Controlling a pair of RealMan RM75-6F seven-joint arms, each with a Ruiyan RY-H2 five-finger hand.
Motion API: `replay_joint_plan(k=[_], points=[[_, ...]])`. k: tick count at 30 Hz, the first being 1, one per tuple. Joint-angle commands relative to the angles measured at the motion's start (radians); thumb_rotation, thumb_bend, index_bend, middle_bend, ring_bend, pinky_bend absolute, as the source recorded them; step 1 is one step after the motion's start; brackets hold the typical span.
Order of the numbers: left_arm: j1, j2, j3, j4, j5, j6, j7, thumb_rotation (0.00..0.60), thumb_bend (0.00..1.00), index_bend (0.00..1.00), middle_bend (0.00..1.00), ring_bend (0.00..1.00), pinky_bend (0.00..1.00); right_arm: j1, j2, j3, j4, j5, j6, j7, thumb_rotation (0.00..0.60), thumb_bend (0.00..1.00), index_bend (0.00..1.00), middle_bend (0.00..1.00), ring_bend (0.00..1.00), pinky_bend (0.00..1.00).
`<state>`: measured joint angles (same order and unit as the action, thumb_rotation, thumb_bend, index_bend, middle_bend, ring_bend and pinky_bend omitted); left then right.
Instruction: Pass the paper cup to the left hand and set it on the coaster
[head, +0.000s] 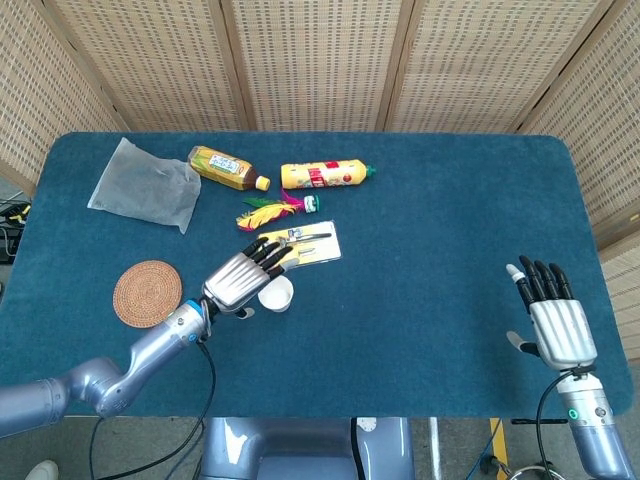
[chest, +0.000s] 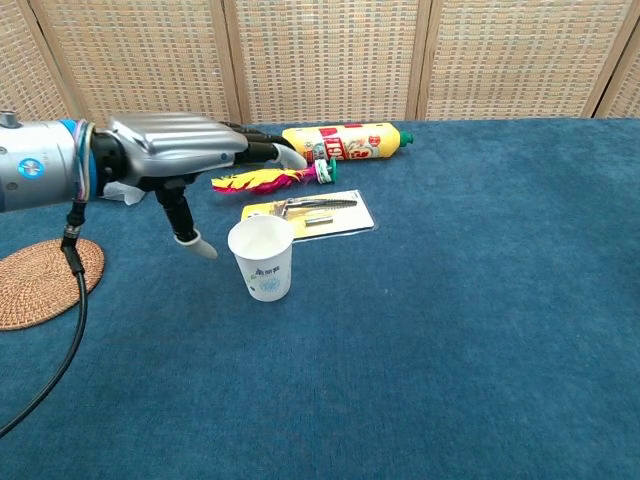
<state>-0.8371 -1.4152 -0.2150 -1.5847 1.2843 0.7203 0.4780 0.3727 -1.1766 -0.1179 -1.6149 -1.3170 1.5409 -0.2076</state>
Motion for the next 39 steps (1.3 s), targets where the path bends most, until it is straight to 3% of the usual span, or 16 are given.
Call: replay_joint_plan(k=[1, 4, 8, 10, 17, 22, 28, 35, 39], points=[[-0.034, -0.034, 0.002, 0.027, -0.05, -0.02, 0.033, 0.6, 0.0, 0.0, 0.0, 0.0, 0.07, -0.012, 0.006, 0.016, 0.005, -0.003, -0.013, 0.012, 0.6, 0.0, 0.06, 0.0, 0.0, 0.0], [-0.05, -0.048, 0.009, 0.039, -0.075, -0.027, 0.042, 0.6, 0.0, 0.0, 0.01, 0.05, 0.16, -0.021, 0.01, 0.03, 0.01, -0.002, -0.022, 0.02, 0.6, 0.0, 0.06, 0.0, 0.0, 0.0], [-0.073, -0.067, 0.022, 0.061, -0.104, -0.038, 0.054, 0.6, 0.0, 0.01, 0.14, 0.18, 0.28, -0.034, 0.014, 0.05, 0.013, -0.005, -0.029, 0.031, 0.6, 0.0, 0.06, 0.0, 0.0, 0.0], [-0.081, -0.073, 0.028, 0.067, -0.12, -0.036, 0.06, 0.6, 0.0, 0.07, 0.21, 0.25, 0.33, -0.04, 0.015, 0.059, 0.014, -0.012, -0.032, 0.033, 0.6, 0.0, 0.06, 0.0, 0.0, 0.0], [-0.098, -0.093, 0.042, 0.081, -0.169, -0.016, 0.049, 0.6, 0.0, 0.4, 0.47, 0.49, 0.5, -0.058, 0.013, 0.088, 0.011, -0.033, -0.048, 0.029, 0.6, 0.0, 0.06, 0.0, 0.0, 0.0], [-0.096, -0.065, 0.047, 0.061, -0.181, 0.023, 0.05, 0.6, 0.0, 0.46, 0.51, 0.51, 0.51, -0.07, 0.012, 0.102, 0.011, -0.047, -0.057, 0.027, 0.6, 0.0, 0.07, 0.0, 0.0, 0.0], [-0.061, 0.055, 0.055, 0.004, -0.201, 0.063, 0.016, 0.6, 0.0, 0.46, 0.51, 0.51, 0.51, -0.082, 0.012, 0.115, 0.007, -0.065, -0.071, 0.021, 0.6, 0.0, 0.07, 0.0, 0.0, 0.0], [0.029, 0.263, 0.124, -0.047, -0.285, 0.053, -0.054, 0.6, 0.0, 0.46, 0.5, 0.5, 0.51, -0.093, 0.005, 0.128, -0.003, -0.087, -0.083, -0.001, 0.6, 0.0, 0.07, 0.0, 0.0, 0.0], [0.07, 0.308, 0.15, -0.022, -0.286, 0.044, -0.12, 0.6, 0.0, 0.46, 0.5, 0.5, 0.51, -0.096, 0.0, 0.134, -0.009, -0.096, -0.087, -0.016, 0.6, 0.0, 0.08, 0.0, 0.0, 0.0]])
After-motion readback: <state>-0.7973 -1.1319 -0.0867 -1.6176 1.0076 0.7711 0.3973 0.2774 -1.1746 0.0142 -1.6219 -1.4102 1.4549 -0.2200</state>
